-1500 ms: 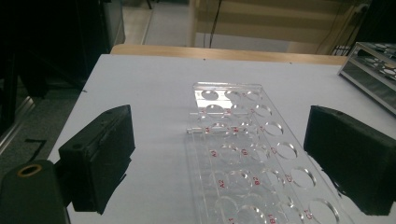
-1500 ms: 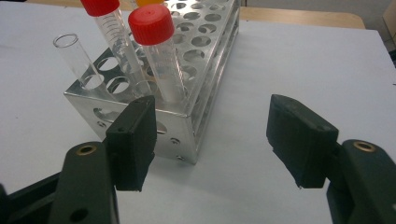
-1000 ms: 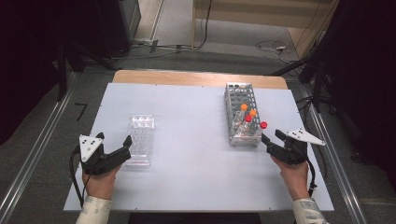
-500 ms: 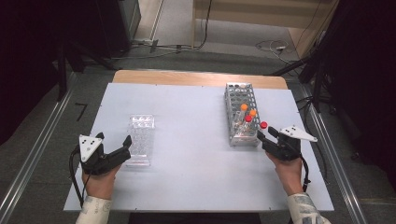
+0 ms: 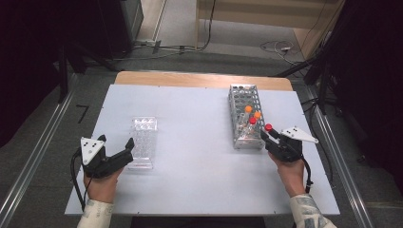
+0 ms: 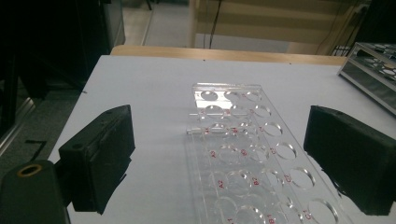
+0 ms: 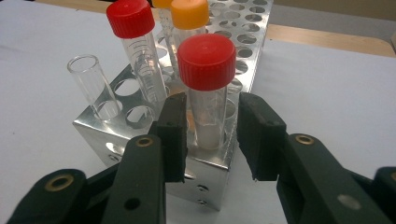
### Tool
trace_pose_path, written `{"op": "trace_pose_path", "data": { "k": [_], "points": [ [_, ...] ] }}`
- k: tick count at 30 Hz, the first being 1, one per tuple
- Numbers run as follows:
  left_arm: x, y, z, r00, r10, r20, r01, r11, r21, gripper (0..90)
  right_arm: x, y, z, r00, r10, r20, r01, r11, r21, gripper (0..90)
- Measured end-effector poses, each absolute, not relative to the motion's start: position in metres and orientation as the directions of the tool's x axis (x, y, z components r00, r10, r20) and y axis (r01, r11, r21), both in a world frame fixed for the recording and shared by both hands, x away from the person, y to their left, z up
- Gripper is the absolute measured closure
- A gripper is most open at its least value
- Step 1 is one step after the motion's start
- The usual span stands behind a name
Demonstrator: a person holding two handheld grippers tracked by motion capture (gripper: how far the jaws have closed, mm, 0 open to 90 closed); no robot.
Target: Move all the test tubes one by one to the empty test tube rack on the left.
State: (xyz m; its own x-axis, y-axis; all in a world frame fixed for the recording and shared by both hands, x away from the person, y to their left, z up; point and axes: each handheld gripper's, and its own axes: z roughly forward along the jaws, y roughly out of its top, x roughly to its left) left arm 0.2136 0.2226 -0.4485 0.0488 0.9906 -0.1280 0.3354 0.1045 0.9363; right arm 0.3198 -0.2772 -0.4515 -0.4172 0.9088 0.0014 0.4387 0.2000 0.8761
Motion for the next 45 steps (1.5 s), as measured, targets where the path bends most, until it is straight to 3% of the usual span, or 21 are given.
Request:
{"op": "trace_pose_path", "data": {
  "k": [12,45],
  "points": [
    [0.214,0.223,-0.449,0.051,0.991,-0.127,0.343,0.102,0.934,9.2,0.321,-0.273,-0.452,-0.416,0.909,-0.013,0.435,0.212,0.875,70.9],
    [0.213,0.22,-0.447,0.065,0.991,-0.116,0.338,0.087,0.937,9.2,0.3,-0.282,-0.405,-0.405,0.914,0.013,0.347,0.14,0.927,71.6]
  ]
}}
